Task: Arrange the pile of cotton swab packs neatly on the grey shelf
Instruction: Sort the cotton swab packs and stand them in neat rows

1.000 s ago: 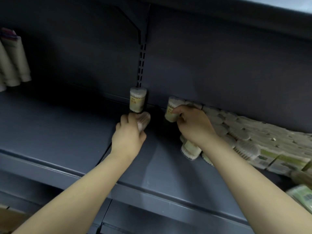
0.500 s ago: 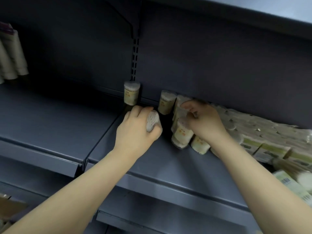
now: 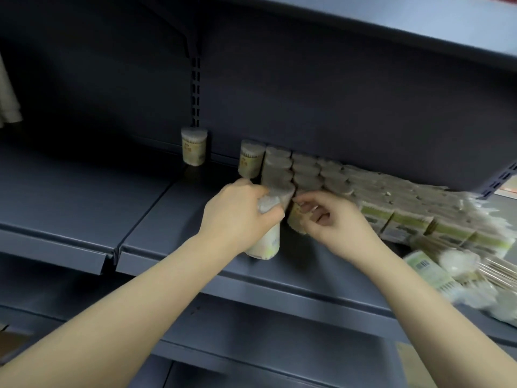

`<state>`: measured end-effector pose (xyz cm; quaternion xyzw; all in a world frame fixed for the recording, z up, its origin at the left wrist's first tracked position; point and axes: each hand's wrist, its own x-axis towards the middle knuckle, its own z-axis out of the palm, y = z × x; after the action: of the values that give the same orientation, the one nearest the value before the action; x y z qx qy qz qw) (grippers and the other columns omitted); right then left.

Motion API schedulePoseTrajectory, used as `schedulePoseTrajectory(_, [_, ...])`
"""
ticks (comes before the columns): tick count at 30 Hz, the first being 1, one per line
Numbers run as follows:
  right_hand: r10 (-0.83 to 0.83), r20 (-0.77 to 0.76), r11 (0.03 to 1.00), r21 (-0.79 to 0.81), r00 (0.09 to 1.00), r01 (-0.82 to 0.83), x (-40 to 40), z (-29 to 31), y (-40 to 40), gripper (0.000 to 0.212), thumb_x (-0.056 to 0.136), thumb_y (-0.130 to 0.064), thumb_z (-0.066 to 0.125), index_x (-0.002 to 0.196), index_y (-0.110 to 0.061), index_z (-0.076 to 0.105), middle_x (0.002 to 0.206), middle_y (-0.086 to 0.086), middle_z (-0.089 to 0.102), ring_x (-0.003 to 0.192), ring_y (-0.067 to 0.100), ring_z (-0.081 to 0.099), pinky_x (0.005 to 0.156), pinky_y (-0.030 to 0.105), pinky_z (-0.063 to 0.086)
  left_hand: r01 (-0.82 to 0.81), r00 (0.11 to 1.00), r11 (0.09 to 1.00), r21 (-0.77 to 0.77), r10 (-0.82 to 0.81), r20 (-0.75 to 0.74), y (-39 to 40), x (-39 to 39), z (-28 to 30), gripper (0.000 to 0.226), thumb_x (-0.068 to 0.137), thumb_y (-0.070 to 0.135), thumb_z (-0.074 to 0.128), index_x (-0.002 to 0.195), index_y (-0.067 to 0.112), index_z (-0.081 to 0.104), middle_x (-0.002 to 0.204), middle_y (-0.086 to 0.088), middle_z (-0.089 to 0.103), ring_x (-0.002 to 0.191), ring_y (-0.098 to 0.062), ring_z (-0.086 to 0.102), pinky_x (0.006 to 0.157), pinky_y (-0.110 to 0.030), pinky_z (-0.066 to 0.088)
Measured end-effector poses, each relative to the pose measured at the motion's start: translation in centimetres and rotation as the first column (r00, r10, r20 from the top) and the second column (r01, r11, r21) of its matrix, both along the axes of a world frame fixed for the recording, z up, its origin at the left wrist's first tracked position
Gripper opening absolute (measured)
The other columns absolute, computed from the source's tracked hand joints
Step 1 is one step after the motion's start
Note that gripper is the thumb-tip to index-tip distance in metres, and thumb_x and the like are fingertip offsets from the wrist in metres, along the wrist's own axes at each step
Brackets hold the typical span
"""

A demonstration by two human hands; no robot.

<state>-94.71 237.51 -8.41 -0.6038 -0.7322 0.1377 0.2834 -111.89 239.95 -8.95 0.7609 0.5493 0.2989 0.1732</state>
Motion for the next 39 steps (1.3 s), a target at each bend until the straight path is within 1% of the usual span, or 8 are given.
schedulePoseTrajectory(3, [0.039, 0.029, 0.993, -0.116, 0.999, -0.036, 0.8, -0.9, -1.7, 0.041, 0.077, -0.010, 0.068, 0.114, -0.022, 0.057, 0.083, -0.014, 0.054, 0.066, 0.001, 0.048, 0.065, 0.008, 0.038, 0.045, 0.993, 0.995, -0.086, -0.035, 0.116, -0.3, 0.9, 0.4, 0.034, 0.083, 0.043, 0.055, 0.111, 0.027, 0.066, 0.109, 0.003, 0.055, 0.100, -0.016, 0.054, 0.082, -0.034, 0.047])
schedulePoseTrajectory(6, [0.067, 0.134, 0.984, -0.173, 0.989, -0.044, 1.6, -2.2, -2.9, 0.040, 0.076, -0.022, 0.072, 0.114, -0.022, 0.059, 0.091, -0.007, 0.059, 0.072, 0.004, 0.048, 0.069, 0.017, 0.042, 0.082, 0.982, 0.987, -0.138, -0.057, 0.180, -0.6, 1.6, 0.5, 0.038, 0.085, 0.043, 0.056, 0.116, 0.022, 0.064, 0.114, 0.003, 0.055, 0.105, -0.014, 0.053, 0.088, -0.032, 0.046])
schedulePoseTrajectory(11, [0.071, 0.139, 0.989, -0.140, 0.988, -0.052, 2.4, -3.6, -4.2, 0.024, 0.075, -0.032, 0.071, 0.097, -0.027, 0.064, 0.083, -0.010, 0.055, 0.072, 0.004, 0.048, 0.066, 0.019, 0.040, 0.173, 0.947, 0.953, -0.247, -0.091, 0.309, -0.8, 2.6, 0.1, 0.027, 0.088, 0.041, 0.055, 0.097, 0.021, 0.071, 0.095, 0.004, 0.065, 0.082, -0.006, 0.058, 0.079, -0.028, 0.049])
schedulePoseTrajectory(18, [0.072, 0.069, 0.994, -0.088, 0.995, -0.065, 3.1, -3.8, -5.0, 0.012, 0.075, -0.030, 0.068, 0.077, -0.036, 0.058, 0.073, -0.012, 0.052, 0.066, 0.005, 0.047, 0.062, 0.019, 0.039, 0.328, 0.890, 0.885, -0.331, -0.172, 0.423, -0.7, 3.4, -0.3, 0.022, 0.087, 0.039, 0.058, 0.101, 0.026, 0.070, 0.105, 0.010, 0.066, 0.093, 0.001, 0.058, 0.078, -0.014, 0.045])
schedulePoseTrajectory(22, [0.059, 0.094, 0.995, -0.081, 0.994, -0.052, 3.7, -3.9, -4.9, 0.013, 0.075, -0.028, 0.070, 0.071, -0.032, 0.058, 0.073, -0.009, 0.053, 0.065, 0.006, 0.048, 0.062, 0.023, 0.041, 0.400, 0.884, 0.827, -0.394, -0.234, 0.406, -0.6, 3.3, 0.1, 0.024, 0.092, 0.031, 0.051, 0.105, 0.021, 0.069, 0.115, 0.004, 0.065, 0.100, -0.007, 0.060, 0.089, -0.025, 0.045])
schedulePoseTrajectory(29, [0.052, 0.081, 0.996, -0.071, 0.995, -0.046, 4.4, -3.7, -4.8, 0.035, 0.072, -0.024, 0.074, 0.060, -0.043, 0.048, 0.069, -0.011, 0.053, 0.067, 0.005, 0.049, 0.059, 0.015, 0.037, 0.402, 0.887, 0.809, -0.428, -0.229, 0.401, -0.5, 3.3, 0.3, 0.033, 0.093, 0.025, 0.047, 0.105, 0.003, 0.068, 0.111, -0.017, 0.065, 0.080, -0.012, 0.058, 0.063, -0.017, 0.045])
schedulePoseTrajectory(35, [0.067, 0.081, 0.995, -0.078, 0.994, -0.061, 4.5, -3.7, -4.7, 0.035, 0.071, -0.024, 0.075, 0.061, -0.044, 0.049, 0.066, -0.012, 0.051, 0.068, 0.004, 0.049, 0.059, 0.016, 0.037, 0.393, 0.886, 0.808, -0.438, -0.207, 0.414, -0.1, 3.6, 0.2, 0.032, 0.091, 0.027, 0.050, 0.099, 0.003, 0.070, 0.080, -0.003, 0.065, 0.068, -0.007, 0.057, 0.053, -0.010, 0.044])
schedulePoseTrajectory(39, [0.063, 0.079, 0.996, -0.070, 0.995, -0.058, 4.6, -3.7, -4.6, 0.033, 0.072, -0.024, 0.075, 0.061, -0.042, 0.049, 0.068, -0.011, 0.053, 0.068, 0.005, 0.049, 0.058, 0.016, 0.037, 0.397, 0.883, 0.812, -0.428, -0.210, 0.419, -0.1, 3.7, 0.4, 0.027, 0.091, 0.025, 0.051, 0.095, 0.007, 0.071, 0.080, -0.003, 0.066, 0.070, -0.007, 0.058, 0.054, -0.011, 0.045])
